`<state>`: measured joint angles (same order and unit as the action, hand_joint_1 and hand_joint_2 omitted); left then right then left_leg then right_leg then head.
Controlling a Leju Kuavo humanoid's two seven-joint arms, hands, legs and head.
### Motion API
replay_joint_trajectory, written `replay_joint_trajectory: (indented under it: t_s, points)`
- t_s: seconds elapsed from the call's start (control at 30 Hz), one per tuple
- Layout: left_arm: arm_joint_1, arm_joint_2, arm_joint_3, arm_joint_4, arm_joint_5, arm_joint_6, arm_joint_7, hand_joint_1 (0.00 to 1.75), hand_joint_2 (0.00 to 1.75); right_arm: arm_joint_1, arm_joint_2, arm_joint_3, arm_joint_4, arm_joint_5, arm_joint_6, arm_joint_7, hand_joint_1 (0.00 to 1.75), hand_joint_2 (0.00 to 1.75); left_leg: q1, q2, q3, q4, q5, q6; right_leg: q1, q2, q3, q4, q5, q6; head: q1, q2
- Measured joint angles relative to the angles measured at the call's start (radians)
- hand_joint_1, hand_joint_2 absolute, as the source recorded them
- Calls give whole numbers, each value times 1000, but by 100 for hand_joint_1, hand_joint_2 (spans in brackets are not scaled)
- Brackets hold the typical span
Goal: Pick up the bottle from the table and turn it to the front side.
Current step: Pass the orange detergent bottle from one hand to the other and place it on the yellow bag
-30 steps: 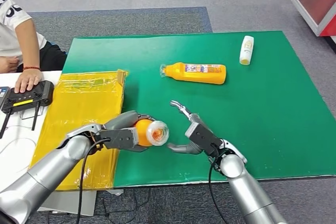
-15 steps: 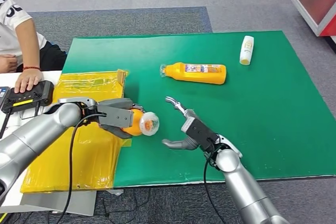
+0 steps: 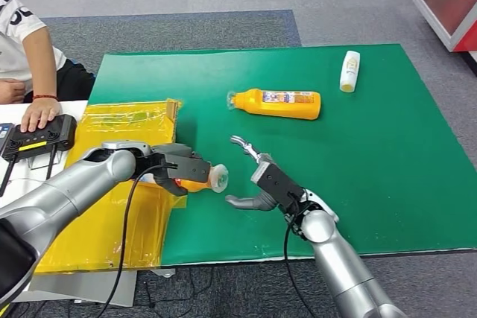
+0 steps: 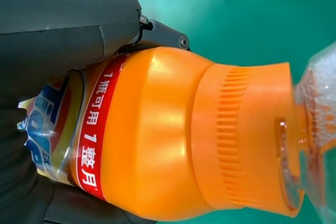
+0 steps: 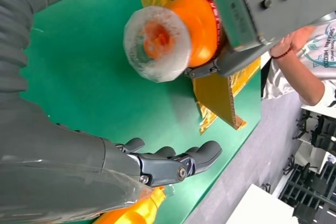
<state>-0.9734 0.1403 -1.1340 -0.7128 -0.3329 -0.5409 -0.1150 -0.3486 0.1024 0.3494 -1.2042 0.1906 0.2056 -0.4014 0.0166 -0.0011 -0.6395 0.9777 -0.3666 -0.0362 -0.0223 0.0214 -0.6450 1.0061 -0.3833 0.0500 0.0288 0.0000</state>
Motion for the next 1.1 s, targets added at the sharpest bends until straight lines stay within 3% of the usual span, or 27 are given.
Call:
replay_joint_trajectory:
  t_s: [0.3,0.43,0.83,0.97,1.1]
  points:
    - [-12,-32,-9,120,5,13,-15,175,175,2,2,0,6,12,-9,-6,0,175,0,0,5,0,0,-1,0,0,4,0,0,-1,0,0]
    - [-14,-36,-8,145,11,12,-21,0,175,7,1,0,6,12,-13,-6,0,175,0,0,6,0,0,-1,0,0,5,0,1,-1,0,0]
    - [51,-38,34,169,35,78,-85,0,175,31,0,-2,6,16,-31,9,0,175,0,0,5,0,1,0,0,0,5,0,1,0,0,0]
    - [87,-10,80,130,83,98,-177,0,175,41,-4,-2,6,17,-38,9,0,175,0,0,5,0,0,0,0,0,5,0,0,0,0,0]
    - [172,53,181,13,208,68,-356,0,175,47,-11,-2,5,8,-40,8,0,175,0,0,5,0,0,-1,0,0,4,0,0,-1,0,0]
